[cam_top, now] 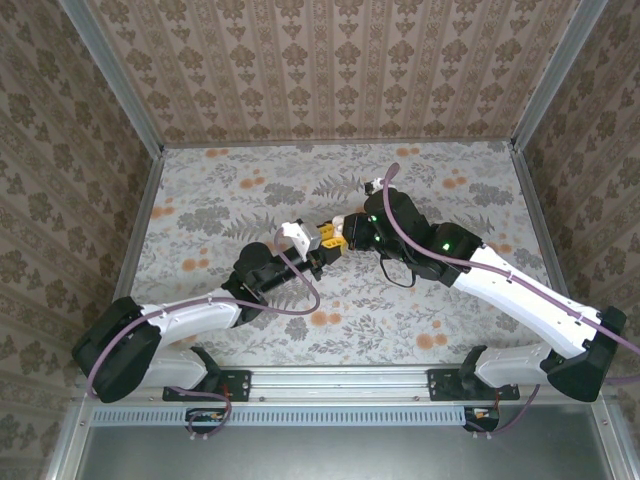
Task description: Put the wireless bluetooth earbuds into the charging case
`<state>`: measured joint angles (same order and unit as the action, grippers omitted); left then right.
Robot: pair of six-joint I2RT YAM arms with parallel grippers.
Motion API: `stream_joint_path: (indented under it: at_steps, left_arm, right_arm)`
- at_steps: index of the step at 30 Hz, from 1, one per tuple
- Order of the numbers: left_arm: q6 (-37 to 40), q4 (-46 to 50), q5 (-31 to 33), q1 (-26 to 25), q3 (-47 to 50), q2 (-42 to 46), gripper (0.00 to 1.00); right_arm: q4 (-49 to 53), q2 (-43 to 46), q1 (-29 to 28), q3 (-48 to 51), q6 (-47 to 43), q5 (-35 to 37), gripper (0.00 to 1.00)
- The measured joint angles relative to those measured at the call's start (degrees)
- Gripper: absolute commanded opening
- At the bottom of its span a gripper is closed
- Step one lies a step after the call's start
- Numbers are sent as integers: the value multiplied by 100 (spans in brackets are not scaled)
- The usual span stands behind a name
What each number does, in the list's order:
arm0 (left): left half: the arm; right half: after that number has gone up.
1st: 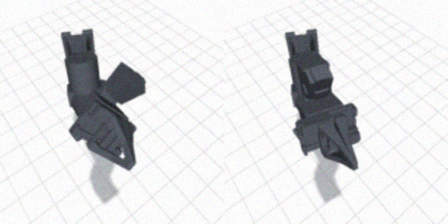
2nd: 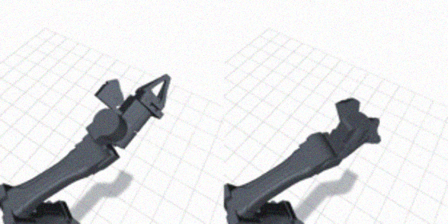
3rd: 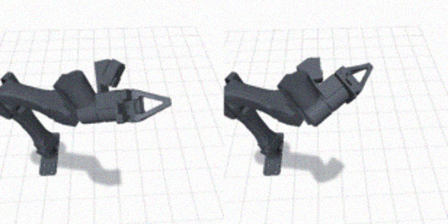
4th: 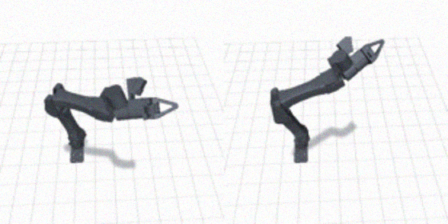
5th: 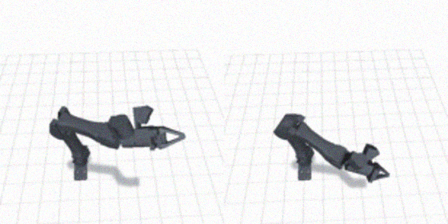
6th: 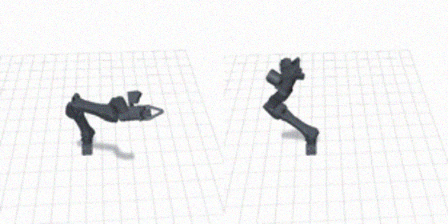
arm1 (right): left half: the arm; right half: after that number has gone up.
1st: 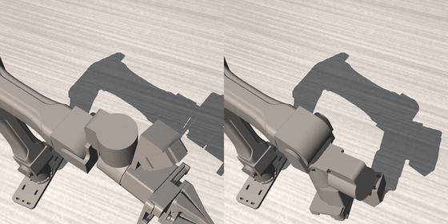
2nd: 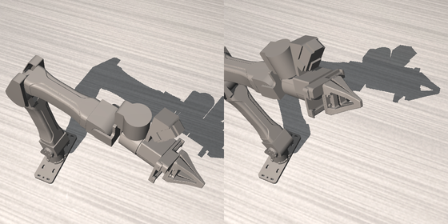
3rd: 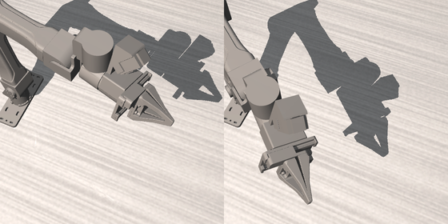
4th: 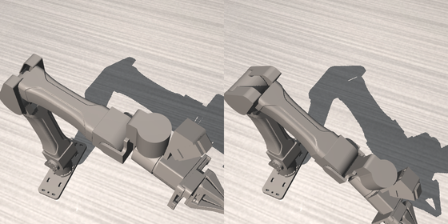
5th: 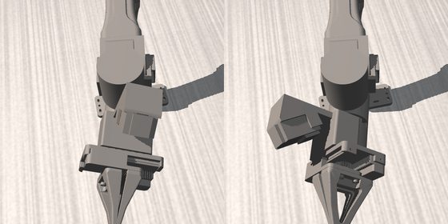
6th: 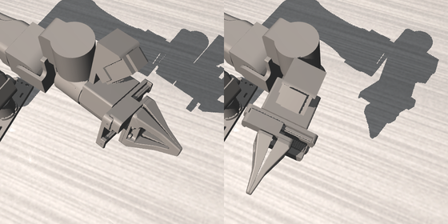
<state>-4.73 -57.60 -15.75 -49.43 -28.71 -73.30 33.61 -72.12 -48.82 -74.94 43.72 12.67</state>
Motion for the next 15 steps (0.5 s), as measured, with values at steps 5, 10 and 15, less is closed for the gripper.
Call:
stream_joint_path:
  at_steps: [5,10,15]
  left_arm:
    - [-2,-59,4,0,0,-33,0]
    - [-28,-118,48,0,0,-76,0]
    - [-48,-120,63,0,0,-92,0]
  right_arm:
    - [4,0,0,0,-4,46,24]
    - [46,0,0,-9,-2,66,27]
    - [122,0,-55,-94,-7,31,31]
